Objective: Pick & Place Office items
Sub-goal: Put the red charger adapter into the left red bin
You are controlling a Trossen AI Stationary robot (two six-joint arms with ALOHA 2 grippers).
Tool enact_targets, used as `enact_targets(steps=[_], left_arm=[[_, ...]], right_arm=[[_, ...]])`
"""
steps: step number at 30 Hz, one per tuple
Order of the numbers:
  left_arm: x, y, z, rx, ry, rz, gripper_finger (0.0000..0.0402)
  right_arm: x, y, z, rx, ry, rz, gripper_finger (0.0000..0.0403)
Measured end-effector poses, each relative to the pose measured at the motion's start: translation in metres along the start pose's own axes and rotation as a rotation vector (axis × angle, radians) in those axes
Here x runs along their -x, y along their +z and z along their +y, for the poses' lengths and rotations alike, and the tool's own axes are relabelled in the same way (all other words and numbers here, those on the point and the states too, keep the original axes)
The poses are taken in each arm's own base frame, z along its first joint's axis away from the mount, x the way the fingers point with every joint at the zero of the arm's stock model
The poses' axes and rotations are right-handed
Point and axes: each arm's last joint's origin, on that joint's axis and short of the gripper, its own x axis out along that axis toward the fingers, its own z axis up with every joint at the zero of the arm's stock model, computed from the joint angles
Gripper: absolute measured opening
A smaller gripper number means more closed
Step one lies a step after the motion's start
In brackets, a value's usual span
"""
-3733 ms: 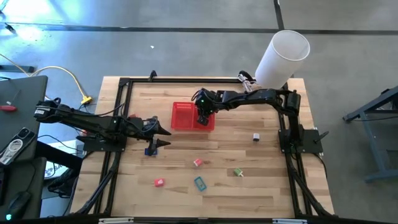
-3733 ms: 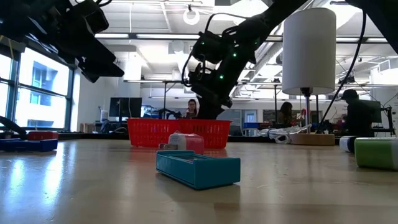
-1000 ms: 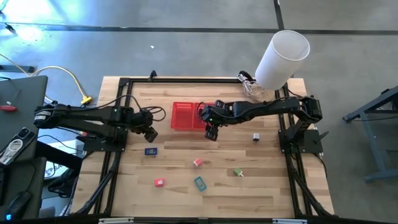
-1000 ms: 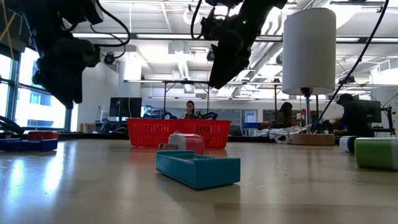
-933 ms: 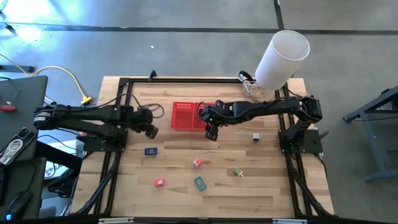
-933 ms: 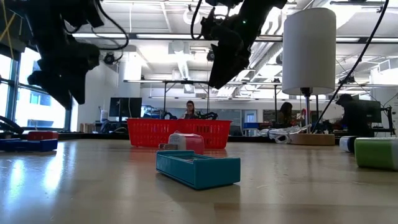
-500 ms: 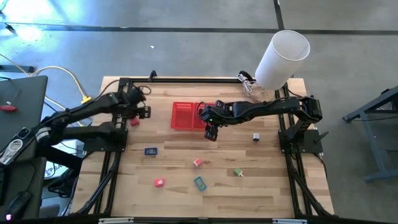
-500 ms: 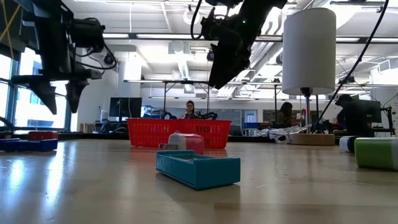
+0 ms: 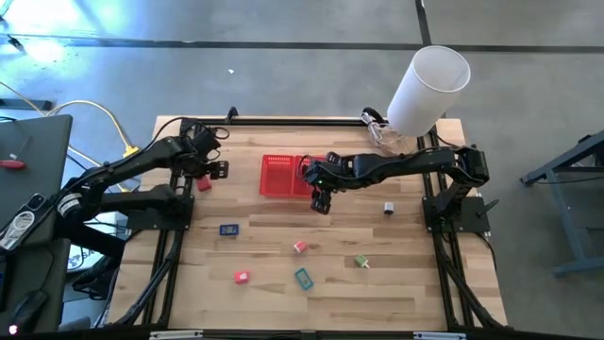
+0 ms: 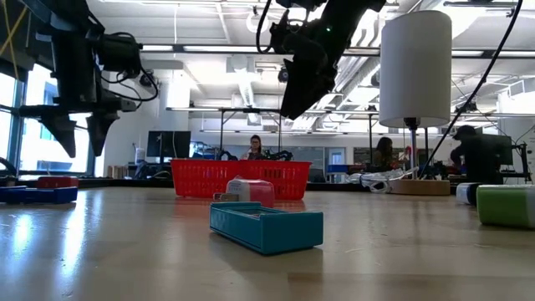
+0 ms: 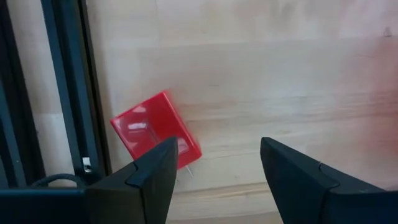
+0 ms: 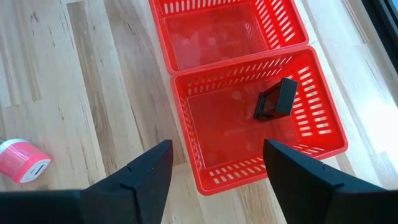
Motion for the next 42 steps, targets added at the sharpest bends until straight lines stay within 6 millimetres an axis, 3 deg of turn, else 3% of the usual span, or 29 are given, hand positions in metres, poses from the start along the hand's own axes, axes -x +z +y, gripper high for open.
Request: enact_targets(steps=[42], left_arm=[[0.0000,0.0036,-0.0015,-0.005,0.011,-0.063,0.0222]], right_arm=[[0.0011,-0.0008,0.0061,-0.021,0.011,-0.005,0.0238]])
